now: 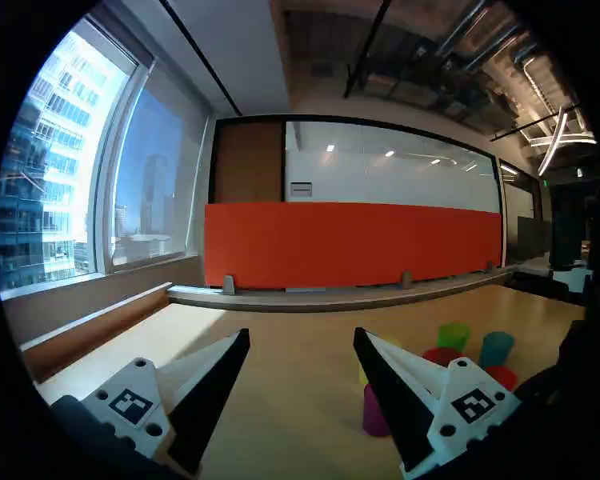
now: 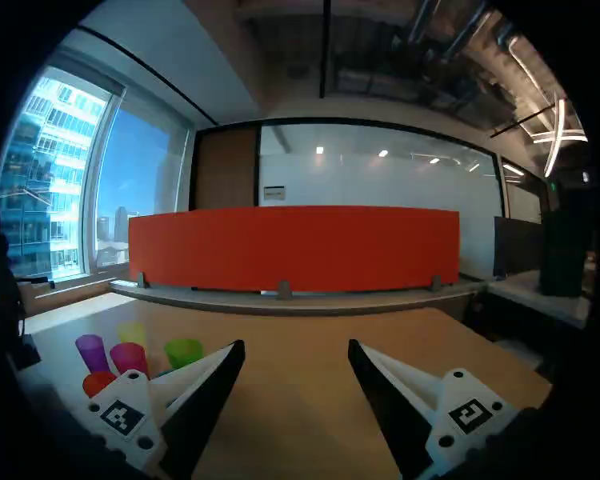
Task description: Pour water
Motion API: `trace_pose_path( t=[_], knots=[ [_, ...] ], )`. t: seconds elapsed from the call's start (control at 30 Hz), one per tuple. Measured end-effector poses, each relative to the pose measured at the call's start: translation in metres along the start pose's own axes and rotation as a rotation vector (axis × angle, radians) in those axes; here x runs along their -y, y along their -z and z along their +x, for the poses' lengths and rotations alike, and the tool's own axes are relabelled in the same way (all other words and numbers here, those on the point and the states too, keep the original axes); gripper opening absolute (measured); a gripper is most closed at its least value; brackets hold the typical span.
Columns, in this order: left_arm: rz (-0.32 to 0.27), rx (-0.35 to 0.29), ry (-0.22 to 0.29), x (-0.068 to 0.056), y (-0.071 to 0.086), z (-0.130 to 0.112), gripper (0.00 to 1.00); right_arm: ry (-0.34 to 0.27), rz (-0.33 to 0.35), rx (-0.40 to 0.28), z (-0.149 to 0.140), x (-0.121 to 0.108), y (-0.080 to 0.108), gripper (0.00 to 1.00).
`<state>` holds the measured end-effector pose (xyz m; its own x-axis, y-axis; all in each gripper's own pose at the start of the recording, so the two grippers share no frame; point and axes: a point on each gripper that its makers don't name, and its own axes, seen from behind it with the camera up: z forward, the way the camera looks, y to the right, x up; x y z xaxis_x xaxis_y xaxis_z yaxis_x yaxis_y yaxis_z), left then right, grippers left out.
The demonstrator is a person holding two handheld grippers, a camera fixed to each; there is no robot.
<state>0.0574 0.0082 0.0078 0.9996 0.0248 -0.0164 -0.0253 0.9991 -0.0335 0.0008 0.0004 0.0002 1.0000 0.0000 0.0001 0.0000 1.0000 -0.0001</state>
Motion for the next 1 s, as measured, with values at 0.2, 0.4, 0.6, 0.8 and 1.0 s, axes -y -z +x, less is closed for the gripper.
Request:
trace_pose_path(
  t=[0.2,0.4,0.6,0.8,1.0],
  knots=[
    [-0.036,0.000,-0.002,-0.008,-0.006,0.043,0.97,0.002,0.003,0.001,0.033,-0.008,-0.003,1.00],
    [-0.093,0.003,0.017,-0.018,-0.011,0.084,0.96,0.031,0.003,-0.011,0.071,-0.012,-0.002,1.00],
    [-0.125,0.005,0.033,-0.019,-0.016,0.117,0.96,0.034,0.010,-0.014,0.103,-0.010,0.001,1.00],
    [-0.166,0.022,0.052,-0.022,-0.020,0.122,0.97,0.000,0.059,-0.004,0.108,-0.001,0.004,1.00],
    [-0.216,0.031,0.040,-0.027,-0.020,0.125,0.97,0.001,0.088,-0.005,0.112,0.000,0.001,1.00]
  ],
)
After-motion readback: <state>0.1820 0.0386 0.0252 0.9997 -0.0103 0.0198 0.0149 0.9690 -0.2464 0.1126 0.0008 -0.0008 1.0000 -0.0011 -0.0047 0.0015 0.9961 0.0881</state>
